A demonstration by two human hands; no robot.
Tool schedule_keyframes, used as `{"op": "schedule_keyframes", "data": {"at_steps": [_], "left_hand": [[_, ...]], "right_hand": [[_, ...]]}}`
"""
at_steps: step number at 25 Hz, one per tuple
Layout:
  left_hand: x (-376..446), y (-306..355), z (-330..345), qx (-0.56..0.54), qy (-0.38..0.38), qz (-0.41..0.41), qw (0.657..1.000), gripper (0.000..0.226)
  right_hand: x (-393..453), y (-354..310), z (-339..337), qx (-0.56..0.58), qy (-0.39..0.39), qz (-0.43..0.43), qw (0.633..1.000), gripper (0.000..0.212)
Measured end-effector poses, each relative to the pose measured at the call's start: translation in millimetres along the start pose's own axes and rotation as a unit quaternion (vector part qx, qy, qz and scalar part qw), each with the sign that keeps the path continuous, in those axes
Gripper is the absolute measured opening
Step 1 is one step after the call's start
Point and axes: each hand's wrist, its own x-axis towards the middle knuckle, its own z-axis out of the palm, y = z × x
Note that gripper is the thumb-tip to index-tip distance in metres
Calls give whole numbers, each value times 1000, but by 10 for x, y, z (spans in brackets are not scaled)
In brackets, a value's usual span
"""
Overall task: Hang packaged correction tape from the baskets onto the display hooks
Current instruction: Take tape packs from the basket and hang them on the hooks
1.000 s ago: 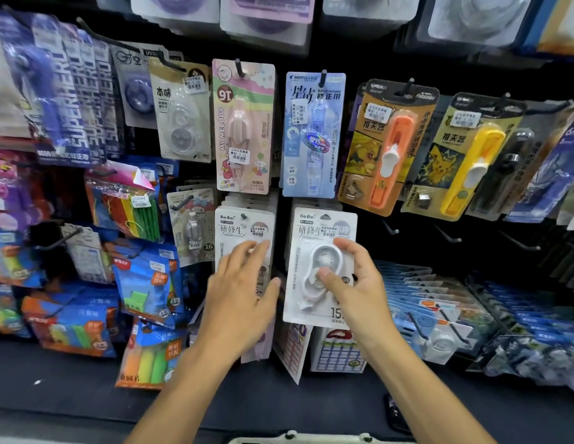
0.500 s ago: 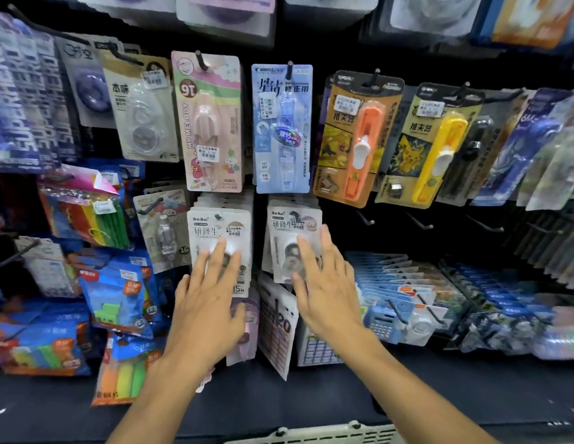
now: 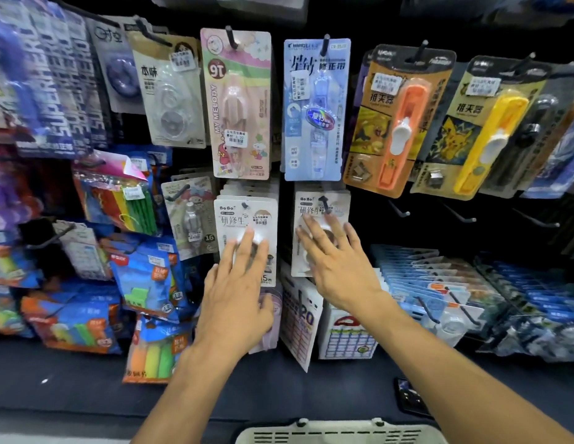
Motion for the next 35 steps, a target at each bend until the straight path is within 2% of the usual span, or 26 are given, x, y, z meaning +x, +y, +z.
{"op": "schedule_keyframes", "data": {"at_steps": [2,4,7,8,9,11,12,13,15,17,18,20,22,23,24,26,27,28,30,31,32,34,35], "left_hand": [[-28,21,-47,5,-1,1,1000,89],[-98,80,-60,5,7,-5,1000,88],[-362,251,227,-6,21,-21,1000,80],[-461,313,376,-31,1,-28,999,72],[-583,358,564,-56,-46,-34,997,60],[-897,368,1014,-78,-193,-48,977,39],[-1098,325,1239,-83,-264,-64,959,33],[-1331,257,1464,-89,-324,-88,938,30],[-1794,108,1888,-96,-405,-129,900,26],[-2164,47,2222,-97,-473,-146,864,26],[-2271,50,2344,-103,-491,-153,851,25],[-2333,105,2457,-142,-477,-176,849,30],[-2304,199,2546,-178,-426,-151,874,54],[-2279,265,2572,-182,-418,-99,885,73],[-2252,345,2577,-178,-430,-36,884,93],[-2210,498,2558,-164,-484,55,858,126],[-2205,537,2557,-175,-502,55,845,130],[-2200,547,2560,-211,-501,22,839,123],[-2175,507,2540,-327,-460,-106,819,76],[-2167,460,2540,-373,-430,-180,802,50],[-2166,396,2555,-400,-398,-245,788,33],[-2167,262,2556,-425,-335,-337,770,21],[-2163,206,2544,-433,-307,-372,761,24]], "right_hand": [[22,-21,-71,7,-24,-18,1000,66],[-88,-75,-135,25,-12,-32,999,68],[-924,-256,198,140,26,22,990,58],[-1343,-352,408,209,2,64,976,49],[-1788,-459,622,269,-62,112,955,39],[-2571,-677,985,318,-226,216,895,26],[-2885,-745,1150,301,-306,219,876,26],[-3165,-793,1327,277,-380,179,865,33],[-3538,-782,1573,228,-500,78,832,64],[-3685,-626,1690,143,-531,36,834,85],[-3690,-535,1720,109,-520,43,846,85],[-3556,-373,1729,77,-502,43,860,68],[-3328,-288,1708,150,-490,48,857,41],[-3193,-286,1689,238,-490,96,833,28],[-3067,-301,1662,332,-488,154,792,17],[-2871,-328,1627,479,-458,281,694,8],[-2837,-327,1635,525,-435,358,638,6],[-2842,-317,1627,572,-407,437,562,5],[-2941,-328,1613,667,-321,551,387,17],[-3038,-371,1627,682,-296,571,349,23],[-3142,-450,1637,659,-311,563,391,26],[-3363,-703,1692,521,-419,432,606,34],[-3456,-890,1702,442,-468,348,681,48]]}}
